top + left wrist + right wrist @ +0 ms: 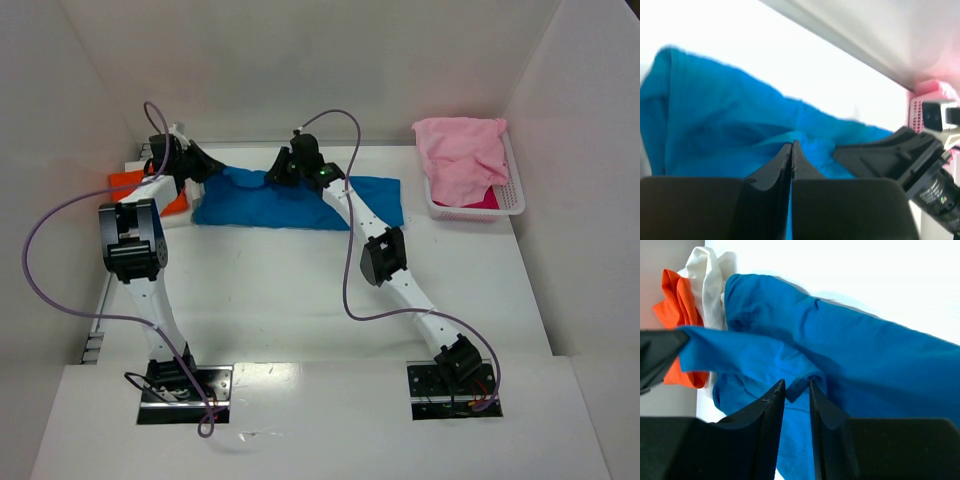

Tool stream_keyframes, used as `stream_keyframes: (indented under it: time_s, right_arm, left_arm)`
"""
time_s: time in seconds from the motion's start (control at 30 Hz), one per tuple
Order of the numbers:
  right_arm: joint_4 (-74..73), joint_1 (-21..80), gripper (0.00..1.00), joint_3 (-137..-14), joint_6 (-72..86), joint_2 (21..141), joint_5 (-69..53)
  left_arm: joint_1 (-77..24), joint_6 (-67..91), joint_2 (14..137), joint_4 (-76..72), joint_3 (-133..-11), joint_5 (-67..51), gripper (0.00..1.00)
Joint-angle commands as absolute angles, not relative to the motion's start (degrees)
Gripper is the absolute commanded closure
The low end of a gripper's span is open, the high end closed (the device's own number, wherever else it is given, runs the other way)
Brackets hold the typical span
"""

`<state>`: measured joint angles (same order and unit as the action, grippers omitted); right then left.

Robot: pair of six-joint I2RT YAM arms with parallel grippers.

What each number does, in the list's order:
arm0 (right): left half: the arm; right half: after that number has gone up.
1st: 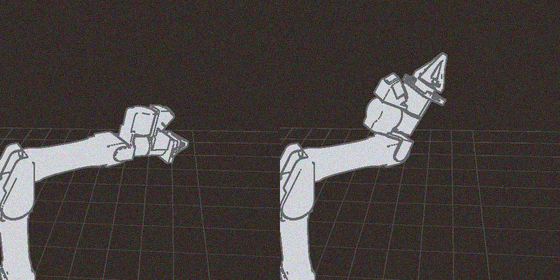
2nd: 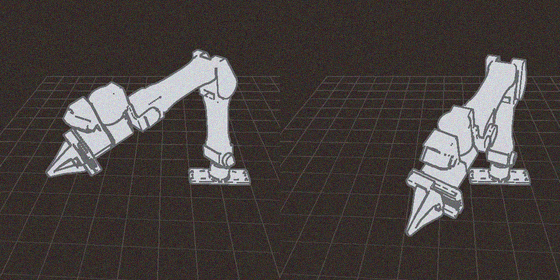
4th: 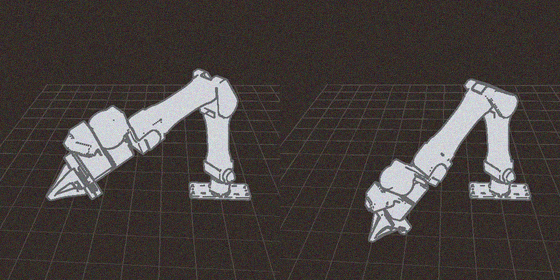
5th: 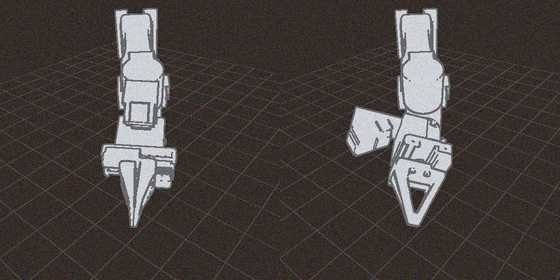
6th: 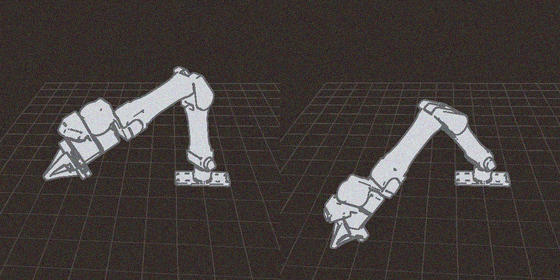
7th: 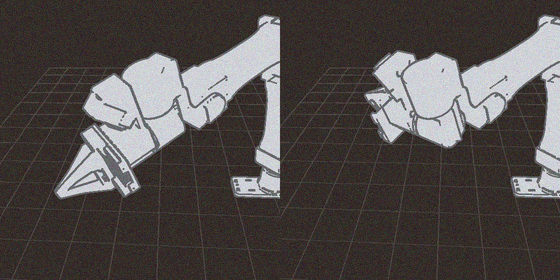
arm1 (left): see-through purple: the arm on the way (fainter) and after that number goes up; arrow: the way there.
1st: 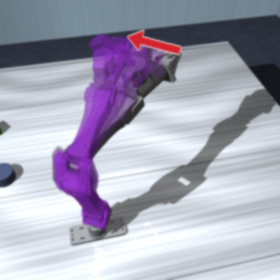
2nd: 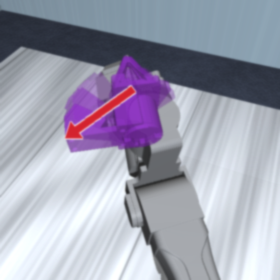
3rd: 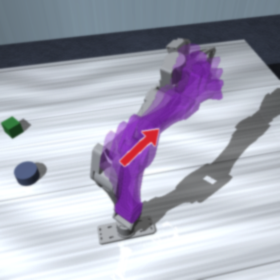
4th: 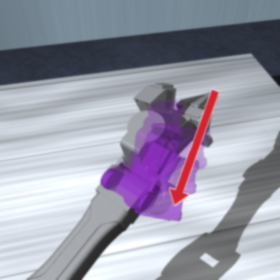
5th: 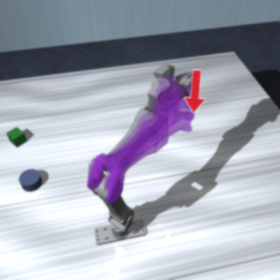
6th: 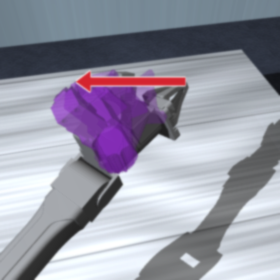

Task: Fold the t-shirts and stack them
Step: Fold the other side of the tshirt into a rectangle

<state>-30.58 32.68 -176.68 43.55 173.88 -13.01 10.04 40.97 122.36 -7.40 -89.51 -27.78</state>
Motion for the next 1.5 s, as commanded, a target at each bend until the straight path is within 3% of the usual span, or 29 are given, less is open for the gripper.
stream_keyframes:
  time_s: [0.0,0.03,0.1,0.23,0.33,0.6,0.73,0.77,0.8,0.93,1.0,1.1,1.13,1.3,1.47]
  right_arm:
    - [-27.63,31.82,0.68,-179.74,42.54,171.74,-13.89]
    - [-27.42,31.82,0.68,-179.74,42.54,171.74,-13.89]
    - [-26.69,31.82,0.66,-179.74,42.54,171.74,-13.89]
    - [-25.0,31.82,0.62,-179.74,42.02,171.74,-13.89]
    - [-23.69,31.82,0.59,-179.74,41.49,171.09,-13.16]
    - [-25.93,31.82,0.51,-179.74,39.64,167.75,-12.66]
    - [-29.95,31.82,0.51,-179.74,38.41,166.14,-14.54]
    - [-30.14,31.82,0.52,-179.74,38.41,166.03,-15.34]
    - [-30.15,31.82,0.6,-179.74,37.93,166.03,-15.94]
    - [-31.38,32.18,0.82,-179.74,37.27,165.5,-17.2]
    - [-32.33,32.7,0.86,-179.74,36.47,165.5,-17.49]
    - [-33.71,33.97,0.87,-179.74,34.7,165.5,-17.73]
    - [-34.43,34.55,0.87,-179.74,34.19,165.5,-17.23]
    - [-37.0,36.03,0.87,-179.74,32.96,166.87,-16.05]
    - [-37.53,36.04,0.87,-179.74,32.96,169.1,-14.85]
  left_arm:
    - [10.9,42.19,125.32,-9.82,-93.25,-25.73,0.94]
    - [10.9,41.85,125.51,-9.58,-93.81,-25.05,0.9]
    - [10.9,41.28,126.21,-8.15,-95.33,-24.09,0.62]
    - [10.9,38.51,126.83,-6.62,-96.29,-22.96,0.32]
    - [11.42,37.89,126.83,-5.89,-97.59,-22.15,0.21]
    - [12.57,34.91,124.24,-1.92,-101.51,-25.52,0.17]
    - [12.57,32.17,119.66,0.17,-96.21,-26.34,0.15]
    - [12.57,31.68,118.36,-0.52,-93.93,-26.94,0.15]
    - [12.57,31.55,117.45,-1.65,-91.96,-28.02,0.15]
    - [12.57,31.24,115.05,-3.34,-84.46,-33.1,0.35]
    - [12.57,30.76,115.05,-3.95,-82.54,-34.33,0.58]
    - [11.82,29.61,116.09,-2.29,-83.05,-34.63,0.86]
    - [11.43,29.27,116.54,-2.04,-83.24,-34.63,0.91]
    - [10.9,28.55,117.77,-0.84,-83.55,-33.09,1.0]
    - [9.75,28.04,117.77,5.97,-82.35,-22.34,1.0]
